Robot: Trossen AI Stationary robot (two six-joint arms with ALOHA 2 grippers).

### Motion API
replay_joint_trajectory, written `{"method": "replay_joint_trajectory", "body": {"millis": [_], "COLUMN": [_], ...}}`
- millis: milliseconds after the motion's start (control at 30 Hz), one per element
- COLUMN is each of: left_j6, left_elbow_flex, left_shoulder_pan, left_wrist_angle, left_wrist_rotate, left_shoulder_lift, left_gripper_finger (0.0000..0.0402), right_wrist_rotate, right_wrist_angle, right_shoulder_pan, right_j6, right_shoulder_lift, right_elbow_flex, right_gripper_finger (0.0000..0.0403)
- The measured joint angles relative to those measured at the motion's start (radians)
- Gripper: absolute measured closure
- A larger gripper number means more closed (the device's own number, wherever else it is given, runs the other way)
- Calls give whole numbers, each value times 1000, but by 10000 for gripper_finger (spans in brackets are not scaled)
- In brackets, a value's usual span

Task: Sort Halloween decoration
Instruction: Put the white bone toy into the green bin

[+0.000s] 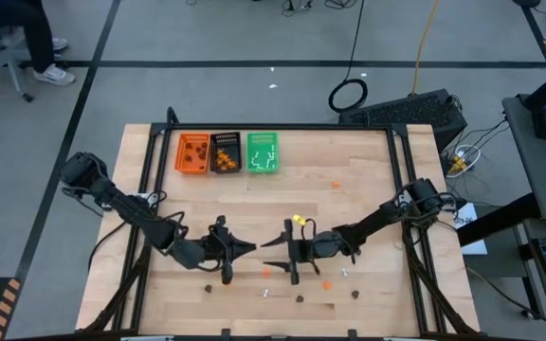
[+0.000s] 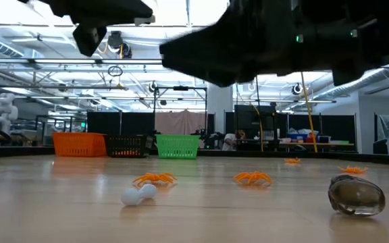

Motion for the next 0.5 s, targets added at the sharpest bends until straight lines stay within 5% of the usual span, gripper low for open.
{"method": "replay_joint_trajectory", "body": {"millis": [500], "left_j6": [44], "left_elbow_flex": [0], "left_shoulder_pan": [19], "left_wrist_angle": [81], "left_wrist_rotate": [70], "left_shoulder_lift": [40], "left_gripper_finger": [401], "right_wrist_rotate": [-89], "right_wrist_angle": [-7], "right_shoulder_pan": [-39], "right_j6": [11], "right_shoulder_lift": [0], "right_elbow_flex": [64], "right_gripper_finger": [301]}}
